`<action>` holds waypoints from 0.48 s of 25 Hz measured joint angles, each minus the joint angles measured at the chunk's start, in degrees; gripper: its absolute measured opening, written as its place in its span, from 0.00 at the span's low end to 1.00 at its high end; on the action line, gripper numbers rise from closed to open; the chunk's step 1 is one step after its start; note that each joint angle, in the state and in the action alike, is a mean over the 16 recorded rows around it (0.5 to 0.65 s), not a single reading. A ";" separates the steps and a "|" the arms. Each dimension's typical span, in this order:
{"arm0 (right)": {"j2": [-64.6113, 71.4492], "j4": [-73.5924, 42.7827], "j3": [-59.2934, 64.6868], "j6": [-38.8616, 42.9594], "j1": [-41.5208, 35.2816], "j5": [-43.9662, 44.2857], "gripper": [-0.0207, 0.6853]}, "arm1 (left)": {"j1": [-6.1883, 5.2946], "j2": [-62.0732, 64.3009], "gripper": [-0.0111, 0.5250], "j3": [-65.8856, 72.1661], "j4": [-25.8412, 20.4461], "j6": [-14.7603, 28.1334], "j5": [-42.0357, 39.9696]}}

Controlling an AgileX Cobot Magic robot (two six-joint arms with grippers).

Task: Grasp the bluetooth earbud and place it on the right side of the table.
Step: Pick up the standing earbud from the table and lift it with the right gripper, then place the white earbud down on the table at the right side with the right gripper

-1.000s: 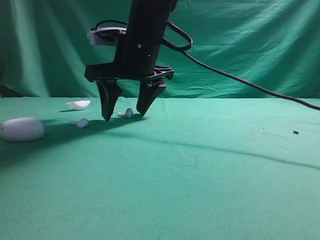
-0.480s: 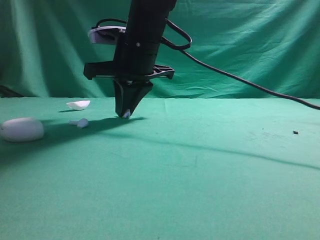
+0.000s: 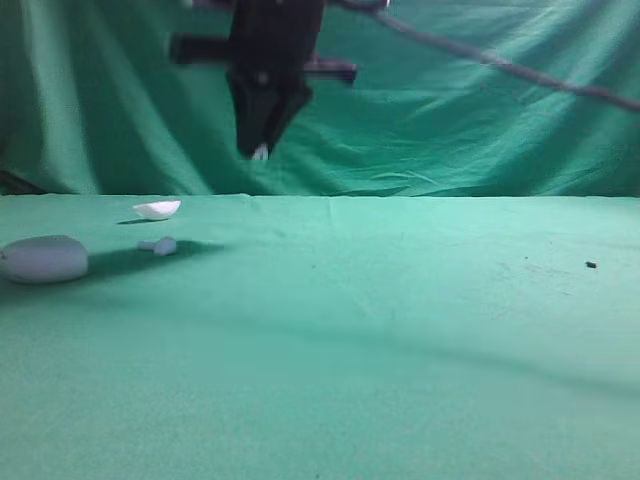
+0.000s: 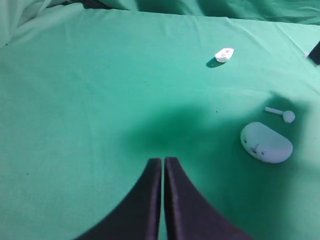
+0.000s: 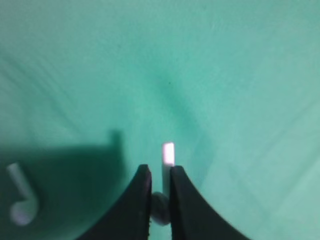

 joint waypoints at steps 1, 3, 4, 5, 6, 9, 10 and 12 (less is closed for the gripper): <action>-1.43 -0.04 0.23 0.36 -0.45 0.74 0.14 | 0.00 0.00 0.02 0.00 0.00 0.00 0.00; -4.84 -0.13 1.42 1.04 -1.62 1.90 0.14 | 0.00 0.00 0.02 0.00 0.00 0.00 0.00; -6.78 -0.19 2.41 1.34 -2.34 2.30 0.14 | 0.00 0.00 0.02 0.00 0.00 0.00 0.00; -8.86 -0.25 3.71 1.61 -3.15 2.59 0.14 | 0.00 0.00 0.02 0.00 0.00 0.00 0.00; -11.06 -0.32 5.32 1.87 -4.05 2.77 0.14 | 0.00 0.00 0.02 0.00 0.00 0.00 0.00; -17.97 -0.52 11.93 2.62 -7.31 2.12 0.14 | 0.00 0.00 0.02 0.00 0.00 0.00 0.00; -20.33 -0.58 14.77 2.87 -8.58 1.44 0.14 | 0.00 0.00 0.02 0.00 0.00 0.00 0.00; -24.97 -0.72 21.28 3.29 -11.28 -0.72 0.14 | 0.00 0.00 0.02 0.00 0.00 0.00 0.00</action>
